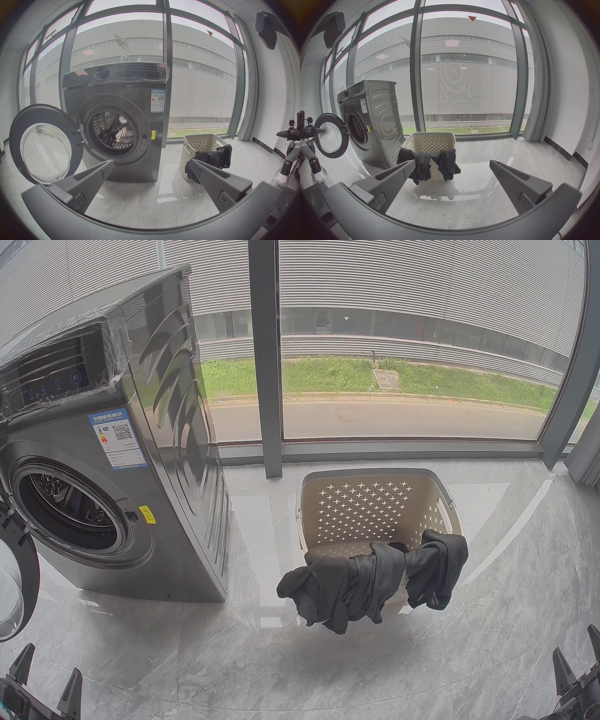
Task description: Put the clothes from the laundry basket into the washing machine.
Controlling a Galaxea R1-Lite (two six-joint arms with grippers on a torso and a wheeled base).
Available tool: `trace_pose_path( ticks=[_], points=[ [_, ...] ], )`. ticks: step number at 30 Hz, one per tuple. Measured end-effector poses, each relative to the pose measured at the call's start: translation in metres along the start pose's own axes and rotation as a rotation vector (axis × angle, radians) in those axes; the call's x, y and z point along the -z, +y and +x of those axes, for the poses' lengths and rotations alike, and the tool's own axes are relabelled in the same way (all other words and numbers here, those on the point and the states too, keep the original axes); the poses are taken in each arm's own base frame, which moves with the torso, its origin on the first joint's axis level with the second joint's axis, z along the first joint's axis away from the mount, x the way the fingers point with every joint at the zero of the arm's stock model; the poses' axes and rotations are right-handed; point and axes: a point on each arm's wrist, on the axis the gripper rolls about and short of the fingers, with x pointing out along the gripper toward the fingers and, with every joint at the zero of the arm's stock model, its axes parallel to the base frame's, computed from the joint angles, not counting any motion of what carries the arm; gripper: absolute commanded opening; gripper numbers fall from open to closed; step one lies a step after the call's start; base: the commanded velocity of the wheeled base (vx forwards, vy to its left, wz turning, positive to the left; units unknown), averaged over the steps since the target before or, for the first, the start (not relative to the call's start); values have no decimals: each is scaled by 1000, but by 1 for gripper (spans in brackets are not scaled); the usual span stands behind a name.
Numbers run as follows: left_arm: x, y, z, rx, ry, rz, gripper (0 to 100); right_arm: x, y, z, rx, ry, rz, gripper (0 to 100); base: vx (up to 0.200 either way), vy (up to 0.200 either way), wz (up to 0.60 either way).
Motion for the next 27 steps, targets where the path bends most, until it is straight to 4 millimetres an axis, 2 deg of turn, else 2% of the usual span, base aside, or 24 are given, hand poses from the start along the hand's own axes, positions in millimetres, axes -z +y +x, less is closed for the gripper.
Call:
trace_pose_path(
  ticks=[7, 25, 27],
  points=[
    [0, 0, 0, 0, 0, -1, 100, 0, 0, 0, -1, 1, 0, 100, 0, 0, 0],
    [0, 0, 0, 0, -1, -3, 100, 0, 0, 0, -1, 0, 0, 100, 0, -200, 0],
    [0, 0, 0, -1, -1, -3, 100, 0, 0, 0, -1, 1, 0, 100, 0, 0, 0]
  ],
)
